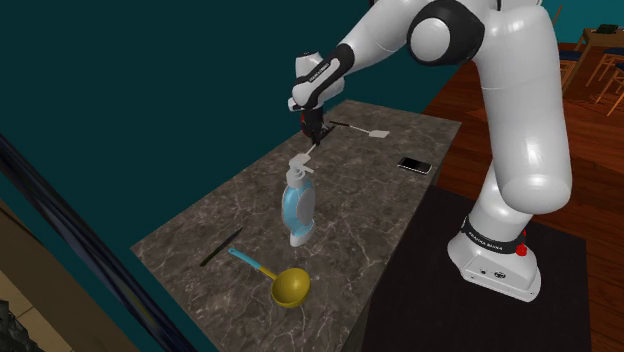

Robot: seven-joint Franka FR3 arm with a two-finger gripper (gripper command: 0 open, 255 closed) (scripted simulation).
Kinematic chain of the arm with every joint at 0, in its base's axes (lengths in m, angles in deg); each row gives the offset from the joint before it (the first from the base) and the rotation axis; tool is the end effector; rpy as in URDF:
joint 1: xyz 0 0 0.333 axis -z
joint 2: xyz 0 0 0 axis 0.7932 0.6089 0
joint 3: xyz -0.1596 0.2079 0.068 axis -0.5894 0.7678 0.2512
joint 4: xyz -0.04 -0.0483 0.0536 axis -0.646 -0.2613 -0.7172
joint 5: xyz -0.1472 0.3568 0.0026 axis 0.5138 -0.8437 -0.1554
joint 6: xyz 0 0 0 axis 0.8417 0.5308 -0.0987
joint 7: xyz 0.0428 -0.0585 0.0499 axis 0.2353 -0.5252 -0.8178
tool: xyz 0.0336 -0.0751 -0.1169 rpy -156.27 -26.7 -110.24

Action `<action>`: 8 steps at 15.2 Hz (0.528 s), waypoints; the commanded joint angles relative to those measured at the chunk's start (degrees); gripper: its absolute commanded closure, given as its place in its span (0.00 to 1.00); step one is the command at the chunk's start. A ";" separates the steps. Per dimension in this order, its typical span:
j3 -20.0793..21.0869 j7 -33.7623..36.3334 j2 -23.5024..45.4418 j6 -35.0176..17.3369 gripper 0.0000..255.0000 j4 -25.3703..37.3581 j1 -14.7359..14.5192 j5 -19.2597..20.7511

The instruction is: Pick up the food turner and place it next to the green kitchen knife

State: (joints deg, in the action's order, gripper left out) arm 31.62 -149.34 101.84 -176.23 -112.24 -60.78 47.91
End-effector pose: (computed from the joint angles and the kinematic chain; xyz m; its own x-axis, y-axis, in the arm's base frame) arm 0.6189 -0.0777 0.2241 -0.0303 0.9973 -0.0664 0.9995 0.0304 0.0004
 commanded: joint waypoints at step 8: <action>-0.64 0.41 -3.60 5.60 1.00 2.11 -0.43 1.13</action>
State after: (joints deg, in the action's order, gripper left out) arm 31.06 -149.02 98.81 -171.36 -110.28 -61.12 48.86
